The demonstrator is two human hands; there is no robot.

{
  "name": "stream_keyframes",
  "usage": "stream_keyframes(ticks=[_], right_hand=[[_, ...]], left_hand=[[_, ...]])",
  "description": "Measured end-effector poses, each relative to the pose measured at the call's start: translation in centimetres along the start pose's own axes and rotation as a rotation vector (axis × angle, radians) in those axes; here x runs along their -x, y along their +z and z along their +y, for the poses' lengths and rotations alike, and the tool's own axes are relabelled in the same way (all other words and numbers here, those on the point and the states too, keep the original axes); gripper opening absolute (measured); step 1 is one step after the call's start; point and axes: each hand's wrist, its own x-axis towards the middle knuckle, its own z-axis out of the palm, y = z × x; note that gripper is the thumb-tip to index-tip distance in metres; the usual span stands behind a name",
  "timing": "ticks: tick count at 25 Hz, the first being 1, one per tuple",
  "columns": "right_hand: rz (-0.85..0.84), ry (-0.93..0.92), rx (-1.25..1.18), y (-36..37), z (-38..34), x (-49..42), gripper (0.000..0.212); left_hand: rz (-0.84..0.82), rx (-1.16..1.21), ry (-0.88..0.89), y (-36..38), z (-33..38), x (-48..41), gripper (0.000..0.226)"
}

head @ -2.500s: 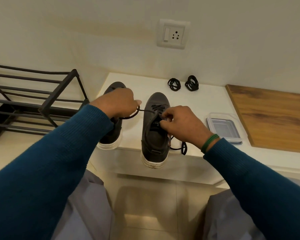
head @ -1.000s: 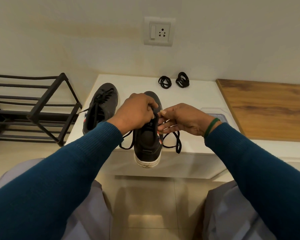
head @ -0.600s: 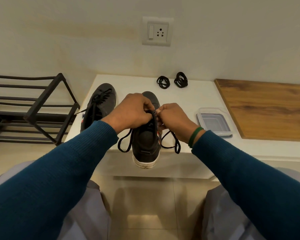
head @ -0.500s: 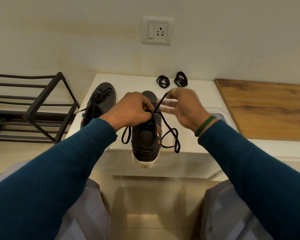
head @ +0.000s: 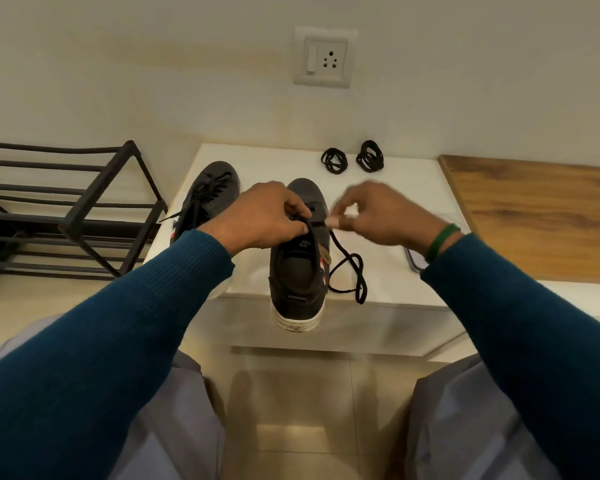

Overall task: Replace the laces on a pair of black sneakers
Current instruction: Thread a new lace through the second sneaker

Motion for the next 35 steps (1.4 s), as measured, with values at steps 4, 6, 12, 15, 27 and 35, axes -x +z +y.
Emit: stream_keyframes(ticks=[4, 6, 12, 15, 27, 35], right_hand=[[0.602, -0.123, -1.562, -3.7, -0.1, -0.7, 0.025], [0.698, 0.125, -1.461, -3.2, 0.5, -1.2, 0.028], [-0.163, 0.081, 0.298, 1.5, 1.4, -2.0, 0.016], [-0.128, 0.004, 0.184, 1.2, 1.8, -1.7, 0.01], [-0.443, 0.402, -0.102, 2.4, 1.2, 0.4, 0.024], [-0.243, 0.578, -0.081, 3.4, 3.0, -0.5, 0.027]], left_hand=[[-0.008, 0.043, -0.013, -0.1, -0.2, 0.0, 0.022], [-0.012, 0.036, -0.014, 0.0, -0.1, -0.1, 0.021], [-0.009, 0.051, -0.019, 0.2, -0.3, -0.2, 0.024], [-0.017, 0.05, -0.009, 0.2, -0.4, -0.2, 0.024], [0.046, -0.048, 0.038, 0.2, -0.6, -0.3, 0.022], [0.021, 0.015, 0.003, 0.2, -1.2, -0.6, 0.022]])
